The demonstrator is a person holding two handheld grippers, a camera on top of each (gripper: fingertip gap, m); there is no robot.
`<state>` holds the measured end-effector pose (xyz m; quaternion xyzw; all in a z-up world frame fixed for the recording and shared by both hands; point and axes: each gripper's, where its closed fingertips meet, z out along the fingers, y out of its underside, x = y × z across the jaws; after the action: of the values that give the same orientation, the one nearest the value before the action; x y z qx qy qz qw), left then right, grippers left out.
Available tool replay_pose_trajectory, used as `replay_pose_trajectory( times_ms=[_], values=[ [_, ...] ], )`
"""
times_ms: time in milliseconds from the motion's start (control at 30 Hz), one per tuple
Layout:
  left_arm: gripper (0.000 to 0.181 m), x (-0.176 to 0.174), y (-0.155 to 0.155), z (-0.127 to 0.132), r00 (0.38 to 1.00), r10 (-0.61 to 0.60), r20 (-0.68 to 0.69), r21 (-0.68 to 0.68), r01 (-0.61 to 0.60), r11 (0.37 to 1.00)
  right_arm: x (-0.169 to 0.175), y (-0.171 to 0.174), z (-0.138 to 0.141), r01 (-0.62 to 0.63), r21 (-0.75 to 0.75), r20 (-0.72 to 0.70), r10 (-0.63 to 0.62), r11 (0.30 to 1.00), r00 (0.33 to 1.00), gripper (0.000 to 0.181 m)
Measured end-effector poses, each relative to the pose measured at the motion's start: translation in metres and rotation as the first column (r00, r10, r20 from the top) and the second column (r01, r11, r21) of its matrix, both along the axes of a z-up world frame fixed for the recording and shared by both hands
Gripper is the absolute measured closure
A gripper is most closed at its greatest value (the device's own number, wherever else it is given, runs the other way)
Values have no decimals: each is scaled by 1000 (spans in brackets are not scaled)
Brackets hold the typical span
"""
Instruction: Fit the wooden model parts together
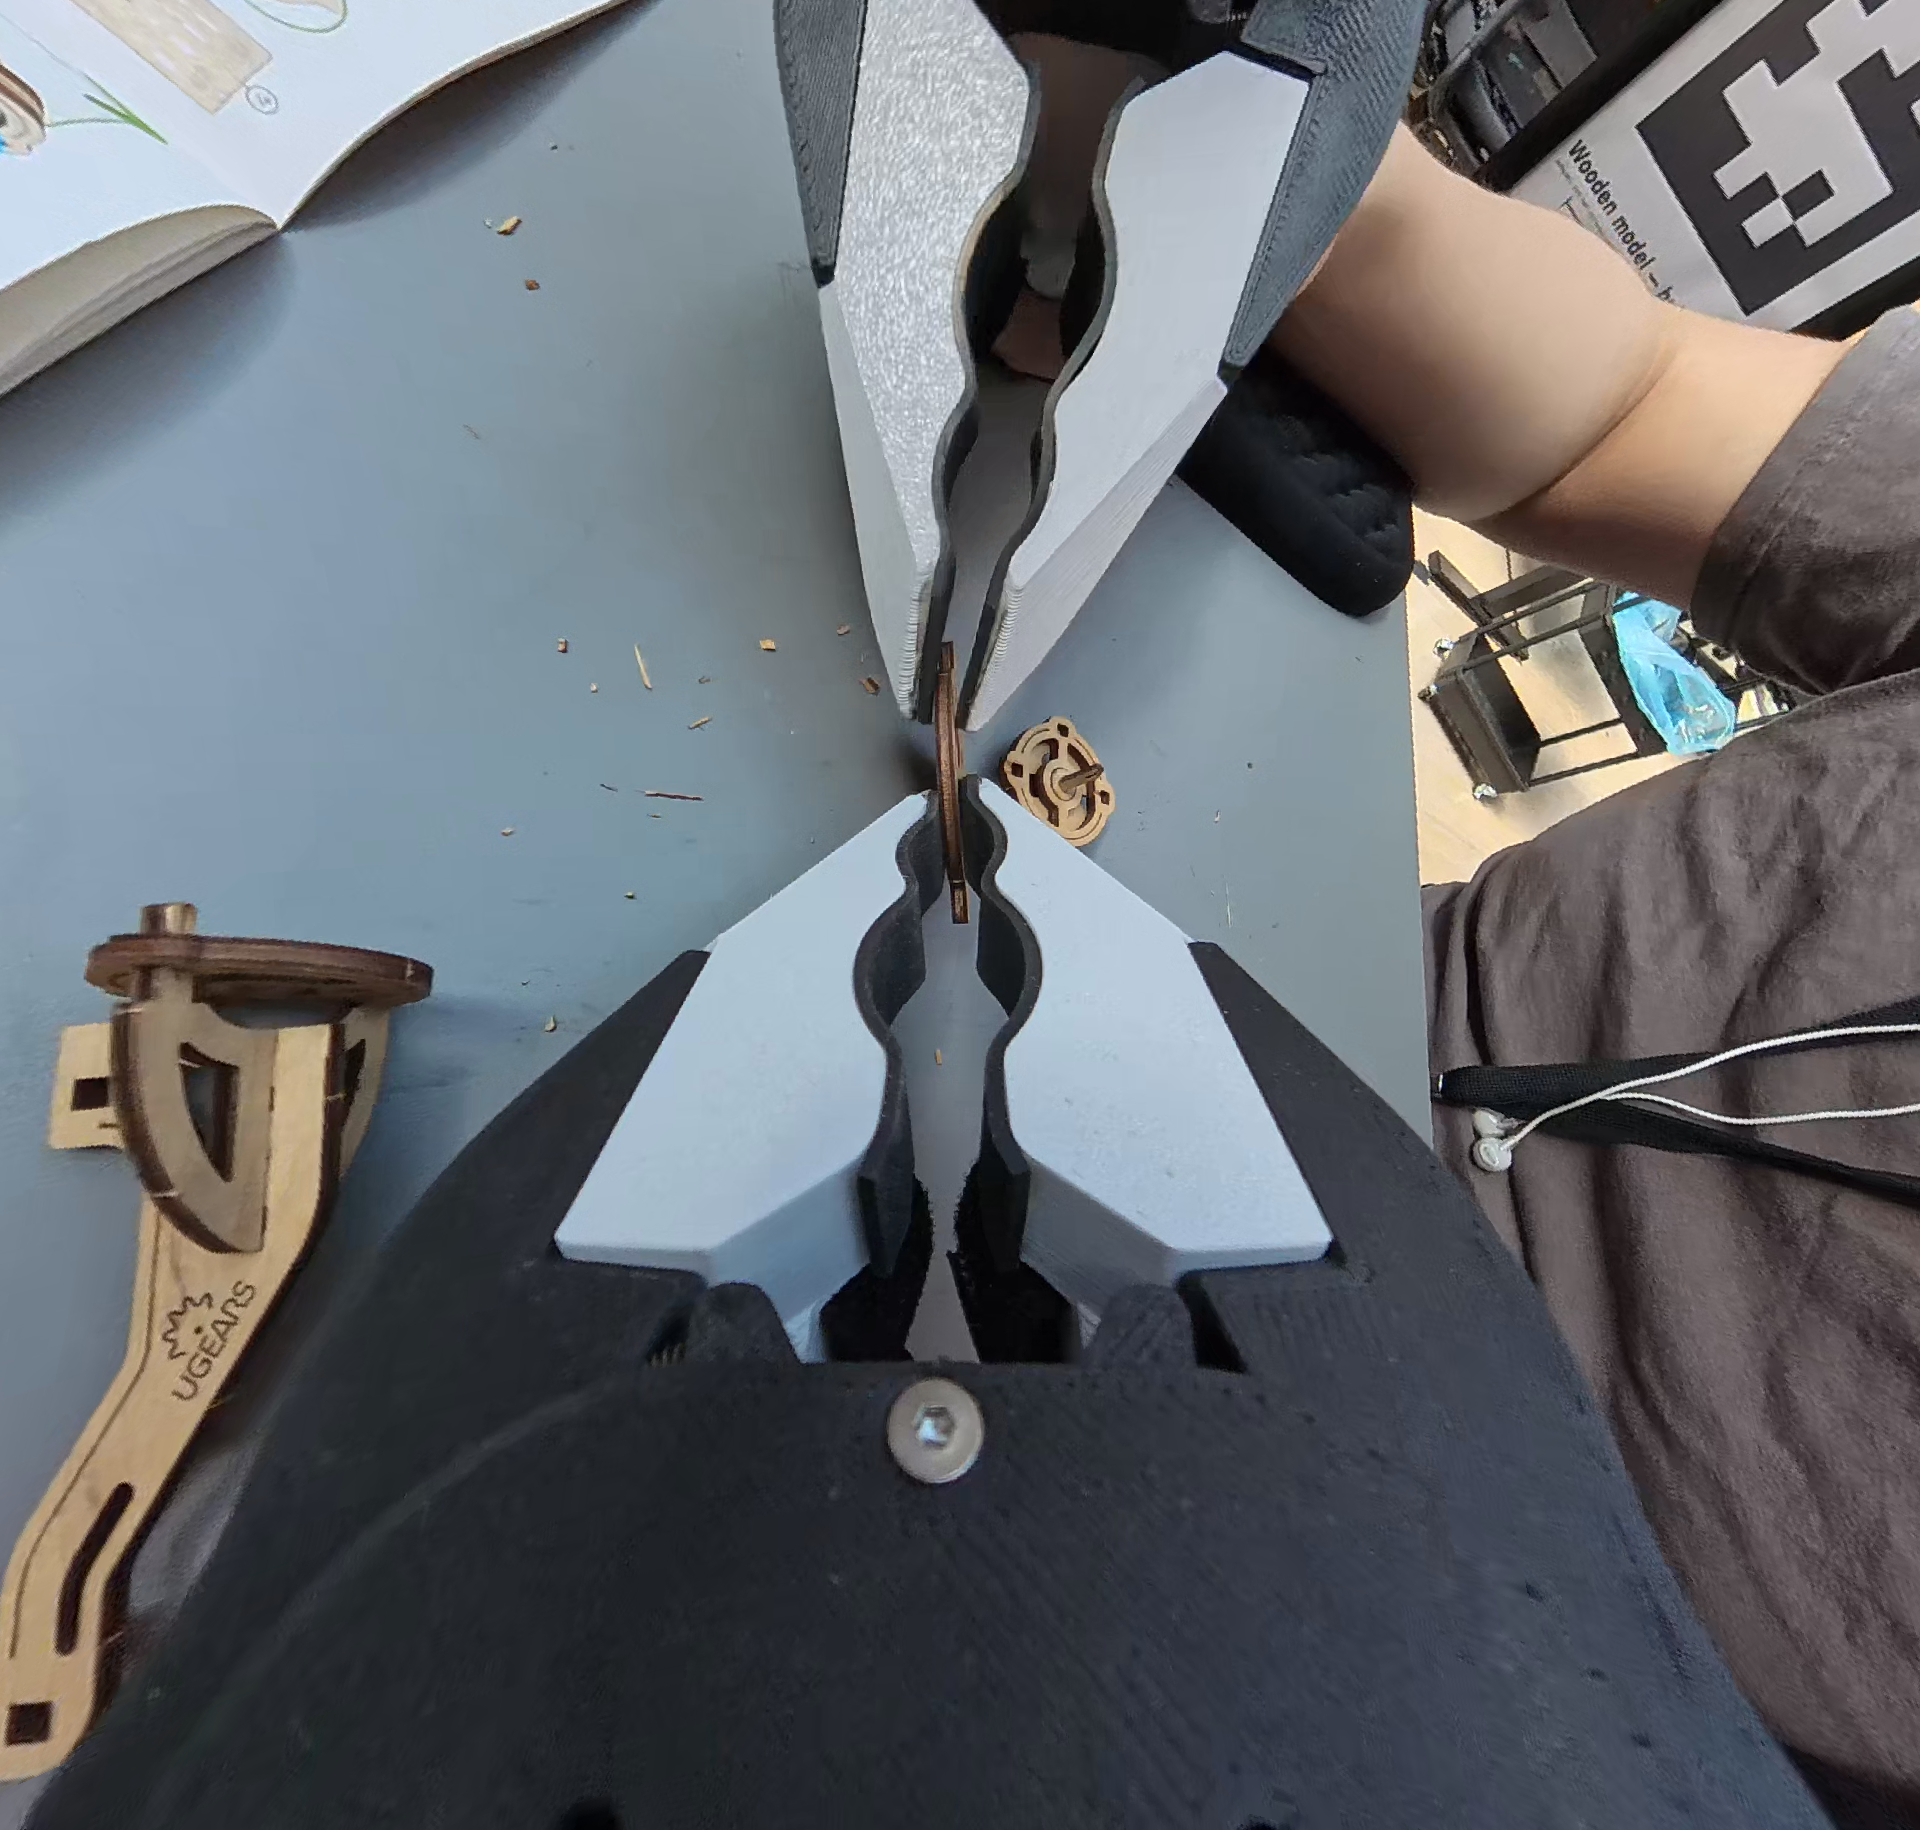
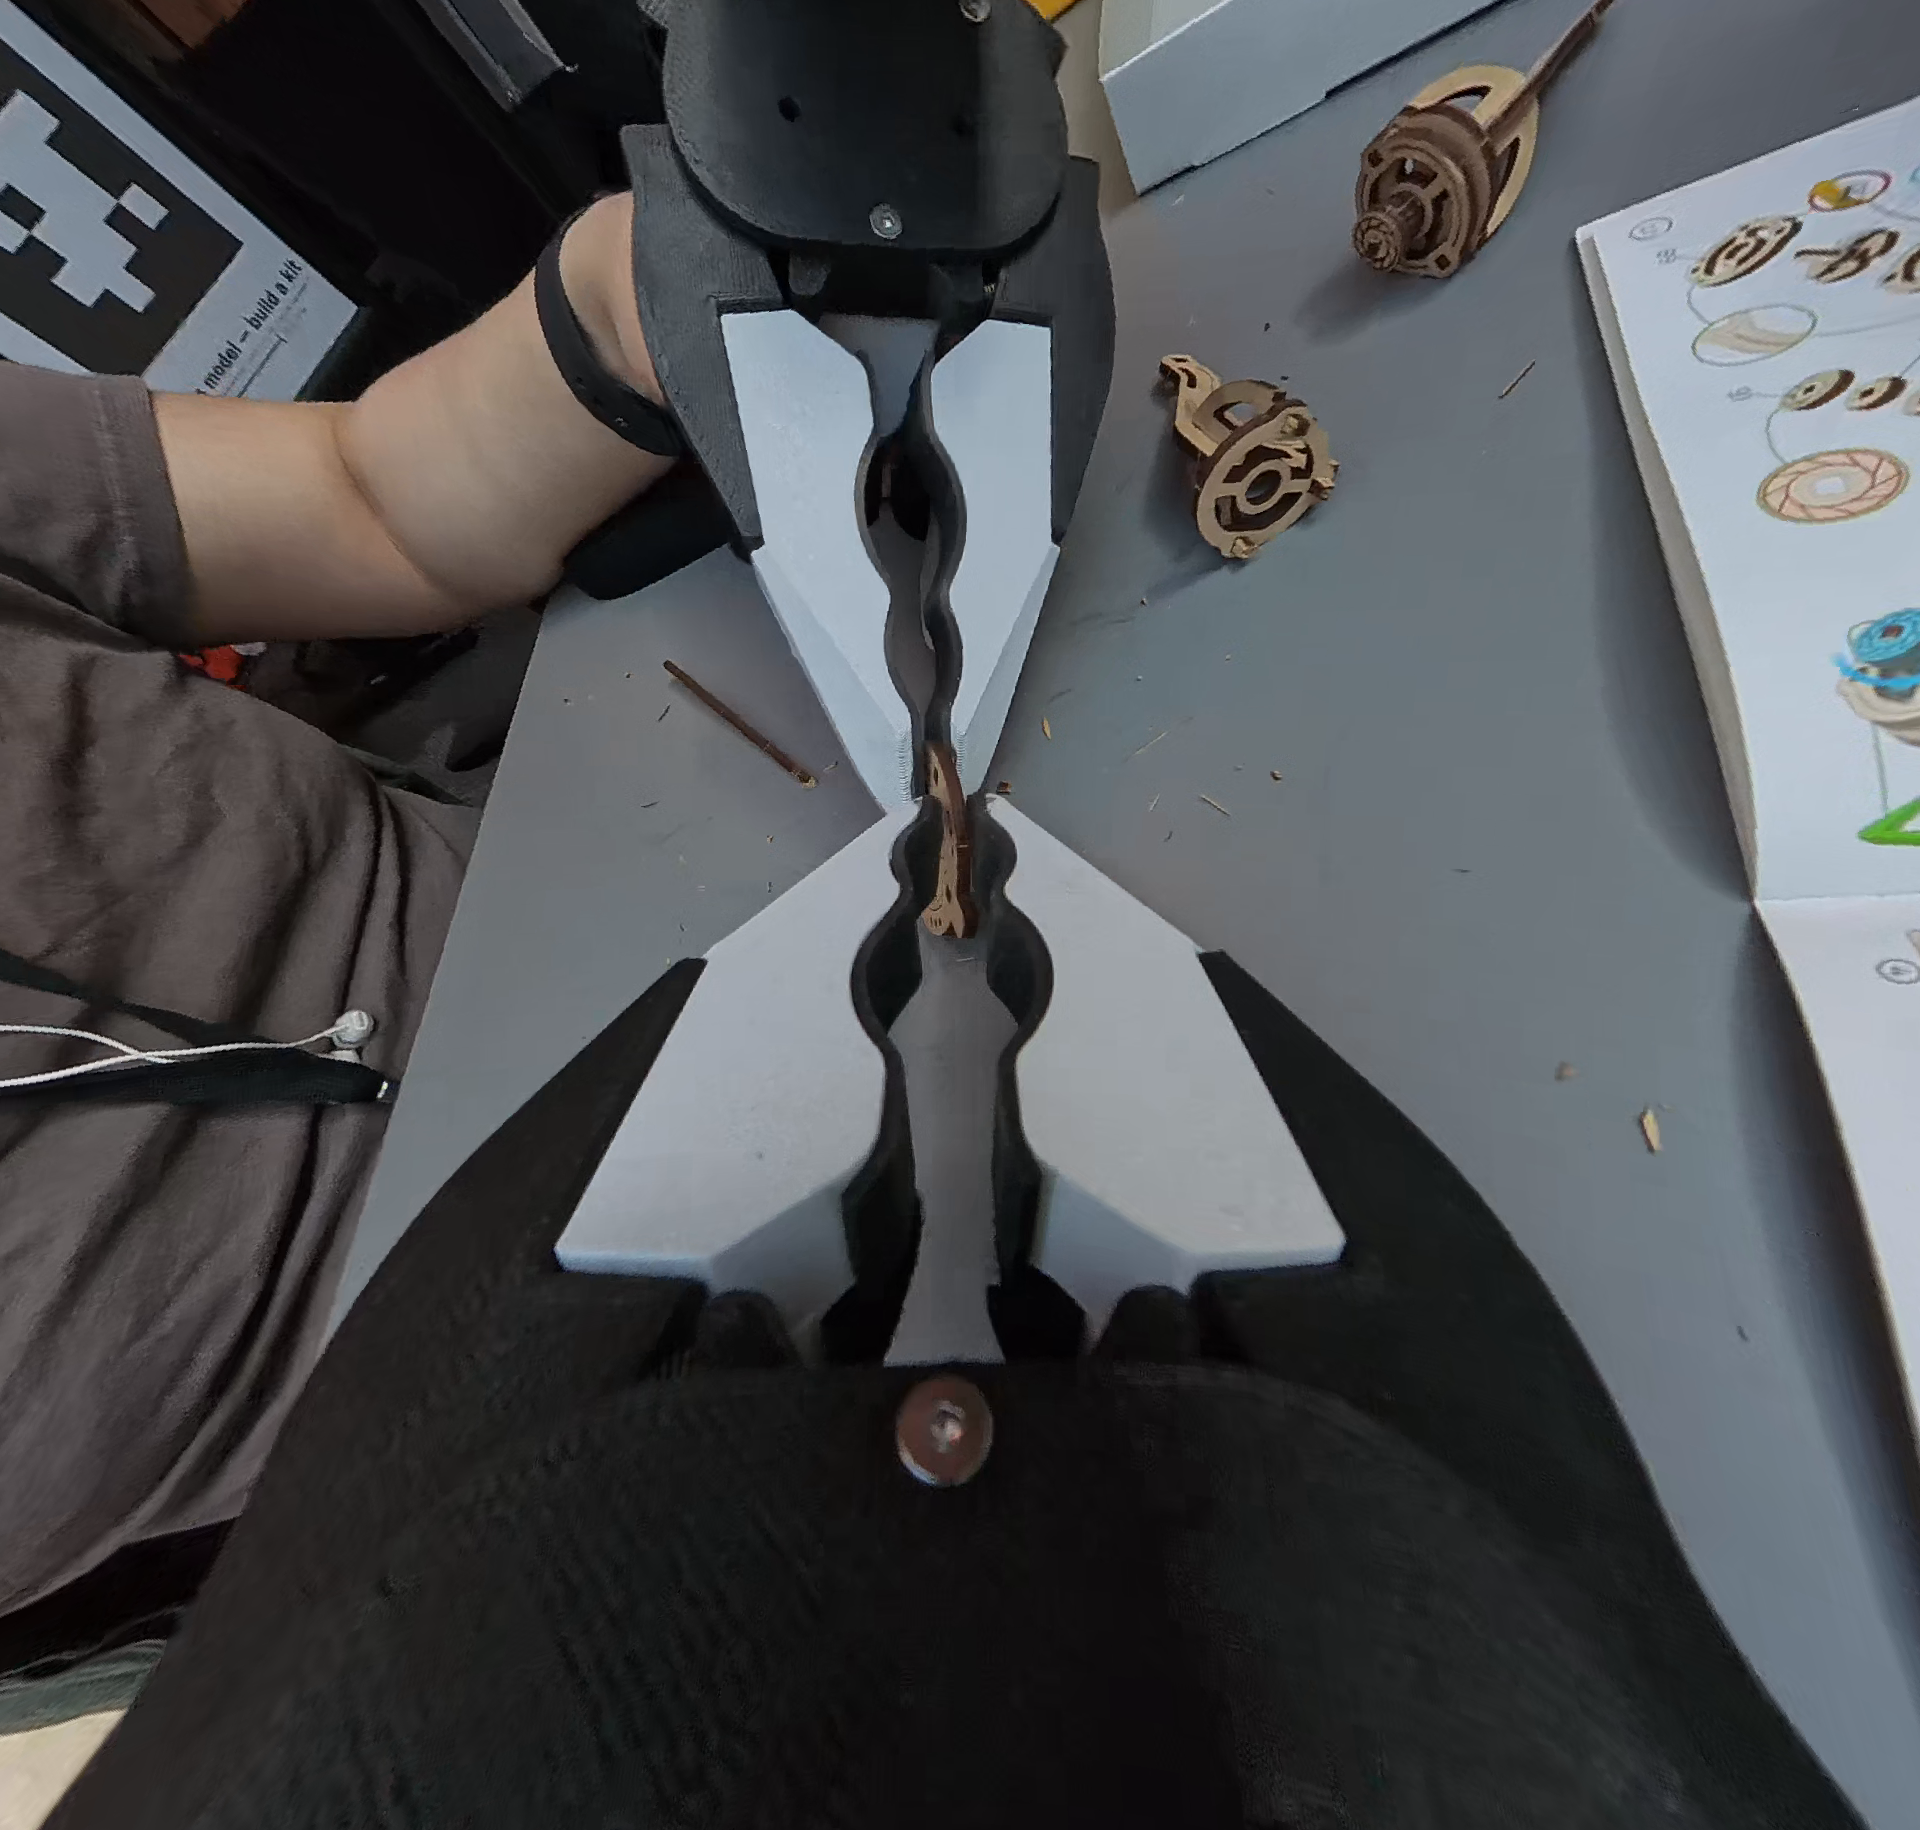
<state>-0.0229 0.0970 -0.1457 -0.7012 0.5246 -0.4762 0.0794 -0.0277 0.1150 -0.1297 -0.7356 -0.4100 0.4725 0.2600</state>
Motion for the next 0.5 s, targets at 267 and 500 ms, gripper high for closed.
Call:
replay_pose_trajectory(
  times_ms=[267, 500],
  values=[
    [180, 1, 1, 0, 1000, -7, 2, -21, 7, 1000, 2, -2, -7, -77, 226, 184, 35, 971, 982, 175],
    [180, 2, 1, 0, 1000, -3, 6, -28, 3, 1000, 1, -3, -10, -75, 207, 197, 34, 975, 980, 174]
  ],
)
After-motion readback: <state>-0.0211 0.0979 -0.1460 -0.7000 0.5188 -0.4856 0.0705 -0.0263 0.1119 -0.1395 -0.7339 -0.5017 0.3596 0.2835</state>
